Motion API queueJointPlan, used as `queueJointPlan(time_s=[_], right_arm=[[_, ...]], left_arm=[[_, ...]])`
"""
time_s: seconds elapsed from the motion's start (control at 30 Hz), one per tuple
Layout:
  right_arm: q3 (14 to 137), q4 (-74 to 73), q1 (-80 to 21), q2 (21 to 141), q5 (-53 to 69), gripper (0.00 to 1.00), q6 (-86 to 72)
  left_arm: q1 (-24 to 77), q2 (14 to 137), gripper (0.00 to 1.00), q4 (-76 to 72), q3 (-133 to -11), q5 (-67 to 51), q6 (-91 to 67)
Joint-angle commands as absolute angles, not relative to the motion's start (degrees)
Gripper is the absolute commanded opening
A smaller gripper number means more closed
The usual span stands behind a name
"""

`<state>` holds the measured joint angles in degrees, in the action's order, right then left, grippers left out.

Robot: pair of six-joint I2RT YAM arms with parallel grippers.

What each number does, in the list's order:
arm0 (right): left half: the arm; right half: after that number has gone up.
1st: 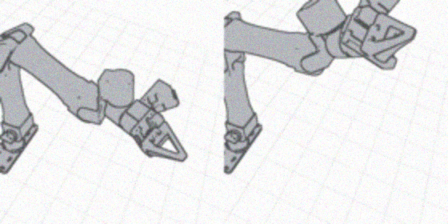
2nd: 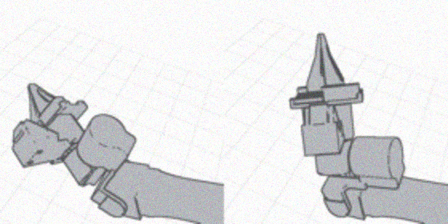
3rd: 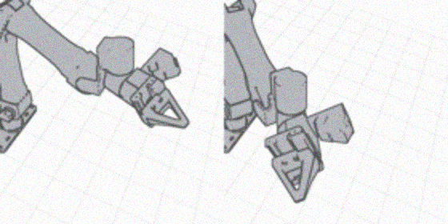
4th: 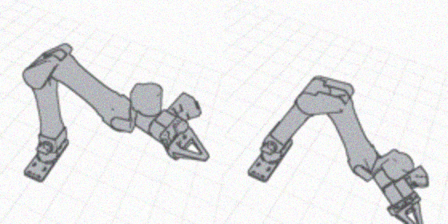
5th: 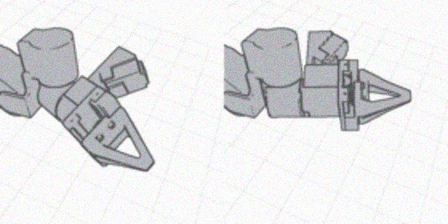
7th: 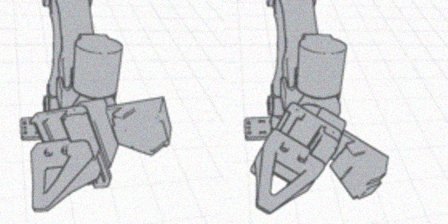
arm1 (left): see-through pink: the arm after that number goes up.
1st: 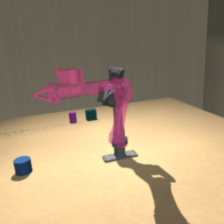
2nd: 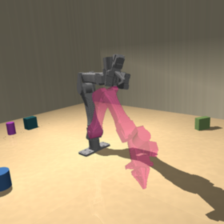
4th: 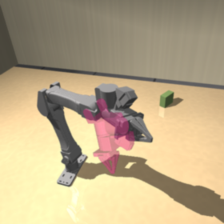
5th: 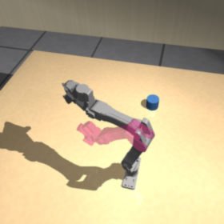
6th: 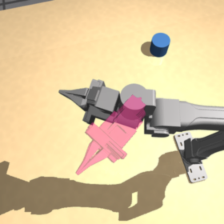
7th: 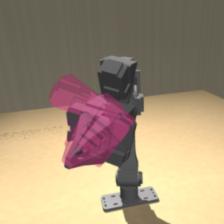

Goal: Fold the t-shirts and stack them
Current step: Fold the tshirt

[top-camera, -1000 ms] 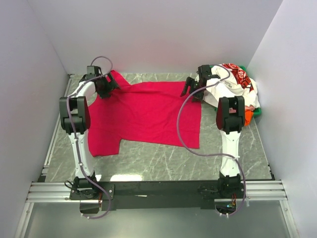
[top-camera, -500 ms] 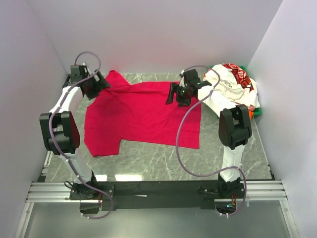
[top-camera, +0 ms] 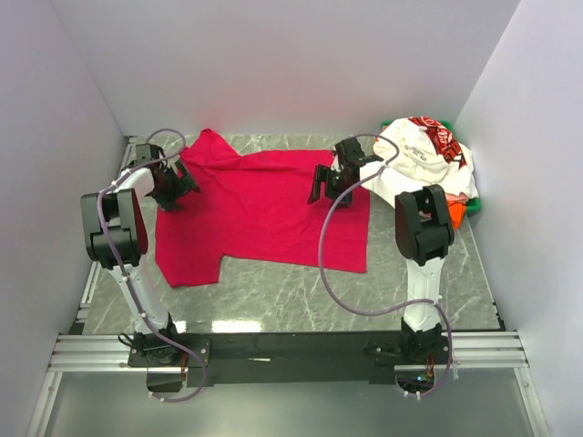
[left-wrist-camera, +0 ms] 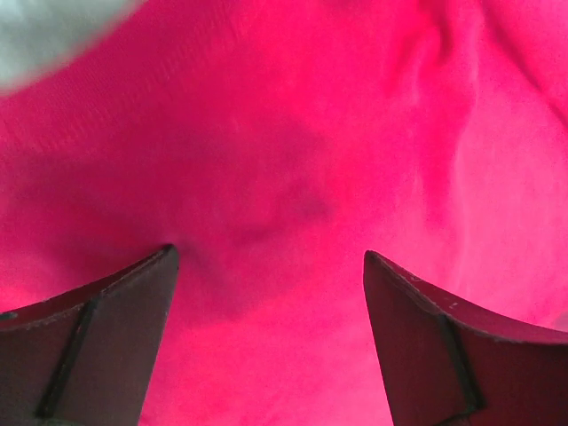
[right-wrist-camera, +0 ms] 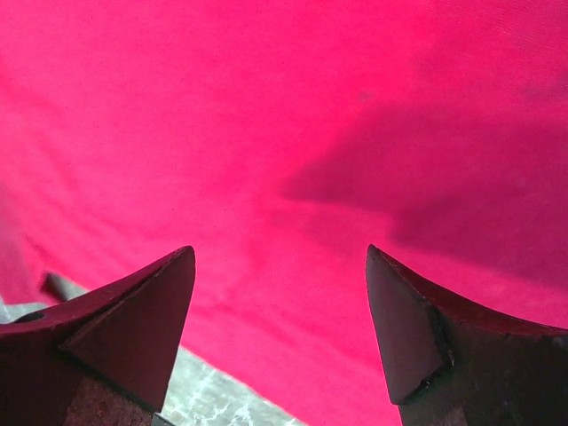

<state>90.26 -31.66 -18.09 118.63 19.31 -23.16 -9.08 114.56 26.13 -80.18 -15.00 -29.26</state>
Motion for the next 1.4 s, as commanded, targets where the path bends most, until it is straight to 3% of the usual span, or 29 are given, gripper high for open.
queueJointPlan(time_s=[0.0, 0.23, 0.5, 0.73, 0.93, 1.2, 1.37], right_arm=[[93.2, -33.6, -15.7, 121.4, 19.5, 0.84, -24.3], [97.5, -35.8, -12.6, 125.6, 19.9, 0.84, -24.9], [110.3, -40.2, -10.3, 133.0, 20.2, 0.84, -25.8], [115.2, -41.7, -9.9, 135.2, 19.8, 0.84, -25.9], [113.1, -40.0, -9.9, 133.4, 19.2, 0.84, -26.4], [106.3, -37.3, -10.6, 127.2, 17.1, 0.84, -23.6], [103.6, -37.9, -13.3, 123.0, 15.4, 0.84, -21.1]], left_arm=[[-9.1, 118.0, 0.91, 24.3, -82.7, -14.2, -28.5], [-8.2, 123.3, 0.90, 21.0, -86.0, -18.6, -29.5], [-5.6, 133.2, 0.90, 25.1, -100.9, -18.3, -29.5], [-5.6, 133.8, 0.90, 25.8, -105.9, -20.9, -30.3], [-6.1, 121.1, 0.91, 26.7, -100.1, -20.2, -29.0], [-9.8, 101.9, 0.92, 26.9, -83.5, -17.4, -27.2], [-13.0, 96.0, 0.91, 28.5, -73.4, -11.9, -27.7]])
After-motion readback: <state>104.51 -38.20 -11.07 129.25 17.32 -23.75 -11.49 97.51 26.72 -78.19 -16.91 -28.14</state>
